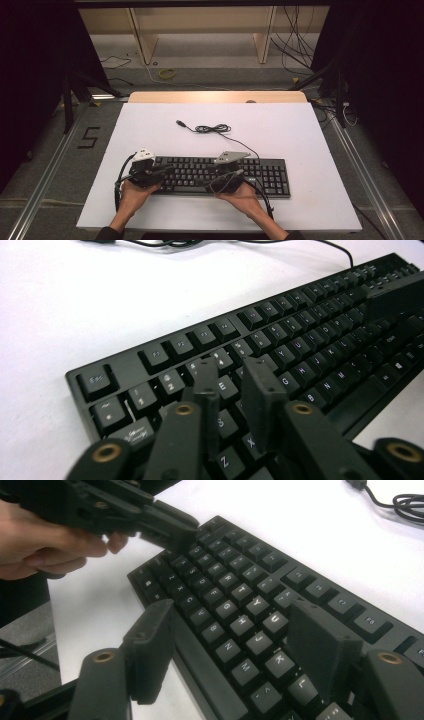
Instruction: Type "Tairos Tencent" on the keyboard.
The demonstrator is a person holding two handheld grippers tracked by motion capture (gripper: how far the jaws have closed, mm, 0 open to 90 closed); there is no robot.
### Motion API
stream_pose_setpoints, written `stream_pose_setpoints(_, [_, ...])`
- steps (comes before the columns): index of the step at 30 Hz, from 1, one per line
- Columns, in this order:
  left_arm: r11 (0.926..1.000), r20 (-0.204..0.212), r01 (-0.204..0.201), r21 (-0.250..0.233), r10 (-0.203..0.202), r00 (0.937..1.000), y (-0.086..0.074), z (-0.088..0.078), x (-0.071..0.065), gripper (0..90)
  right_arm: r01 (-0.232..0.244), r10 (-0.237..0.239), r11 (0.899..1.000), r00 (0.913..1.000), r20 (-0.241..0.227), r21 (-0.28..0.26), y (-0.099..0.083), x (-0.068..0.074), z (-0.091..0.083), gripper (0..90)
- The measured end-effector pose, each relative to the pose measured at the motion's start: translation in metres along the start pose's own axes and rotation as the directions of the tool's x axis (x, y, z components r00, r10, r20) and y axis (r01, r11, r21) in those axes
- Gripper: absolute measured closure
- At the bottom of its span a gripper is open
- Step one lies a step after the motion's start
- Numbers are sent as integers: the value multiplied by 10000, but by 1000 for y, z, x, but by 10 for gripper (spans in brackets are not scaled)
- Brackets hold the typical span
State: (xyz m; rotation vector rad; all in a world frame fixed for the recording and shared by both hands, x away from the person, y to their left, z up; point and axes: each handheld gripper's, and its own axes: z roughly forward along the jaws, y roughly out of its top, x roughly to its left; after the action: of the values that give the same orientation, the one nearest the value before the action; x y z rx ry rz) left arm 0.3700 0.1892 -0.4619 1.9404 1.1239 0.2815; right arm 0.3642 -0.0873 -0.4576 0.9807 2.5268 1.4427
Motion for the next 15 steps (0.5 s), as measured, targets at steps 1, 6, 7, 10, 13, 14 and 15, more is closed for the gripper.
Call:
stream_pose_setpoints(1, [10000,38,-44,61,43,10000,1,2,0,800,8,-8,10000,10000,-3,-7,-1,0,-1,354])
stream_pose_setpoints(6, [9993,93,-191,317,189,9998,3,10,-1,880,18,-18,10000,10000,-2,-51,-3,0,-3,341])
stream_pose_setpoints(7, [9991,80,-206,364,203,9998,3,11,-2,888,22,-22,10000,10000,-26,-45,-4,0,-4,339])
stream_pose_setpoints(10, [9987,104,-239,459,235,9997,6,15,-2,889,48,-48,10000,10000,-24,-54,-5,1,-5,333])
stream_pose_setpoints(13, [9976,98,-298,623,293,9995,7,20,-3,890,23,-23,10000,10000,-5,-73,-7,1,-7,328])
stream_pose_setpoints(14, [9974,61,-254,679,250,9997,6,21,-4,890,11,-11,10000,10000,-5,-80,-8,1,-8,327])
stream_pose_setpoints(15, [9970,57,-272,723,269,9996,6,22,-3,890,7,-7,10000,10000,-8,-86,-8,1,-9,326])
